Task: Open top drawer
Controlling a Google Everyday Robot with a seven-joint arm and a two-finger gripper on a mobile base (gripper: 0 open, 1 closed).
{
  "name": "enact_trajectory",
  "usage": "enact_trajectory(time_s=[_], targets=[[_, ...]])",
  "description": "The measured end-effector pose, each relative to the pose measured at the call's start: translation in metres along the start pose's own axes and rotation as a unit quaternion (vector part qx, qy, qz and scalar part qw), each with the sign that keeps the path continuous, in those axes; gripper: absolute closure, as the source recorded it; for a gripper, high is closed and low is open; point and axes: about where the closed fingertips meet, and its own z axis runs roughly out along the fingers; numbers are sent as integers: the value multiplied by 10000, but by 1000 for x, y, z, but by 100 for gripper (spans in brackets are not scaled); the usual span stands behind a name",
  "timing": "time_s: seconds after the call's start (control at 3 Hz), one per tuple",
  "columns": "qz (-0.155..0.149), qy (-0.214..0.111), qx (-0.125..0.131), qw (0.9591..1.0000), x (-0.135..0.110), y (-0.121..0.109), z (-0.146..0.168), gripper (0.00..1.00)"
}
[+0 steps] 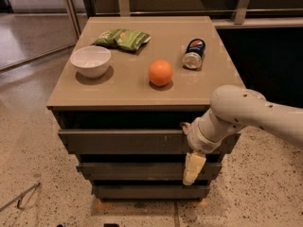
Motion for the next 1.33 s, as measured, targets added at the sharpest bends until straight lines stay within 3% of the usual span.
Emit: enact_trajectory(time_s=[0.67, 1.0, 1.33], targets=[[280, -21, -362, 9989, 7, 38, -15, 0], [421, -79, -532, 9977, 10, 77, -29, 0], [421, -79, -532, 9977, 10, 77, -29, 0]])
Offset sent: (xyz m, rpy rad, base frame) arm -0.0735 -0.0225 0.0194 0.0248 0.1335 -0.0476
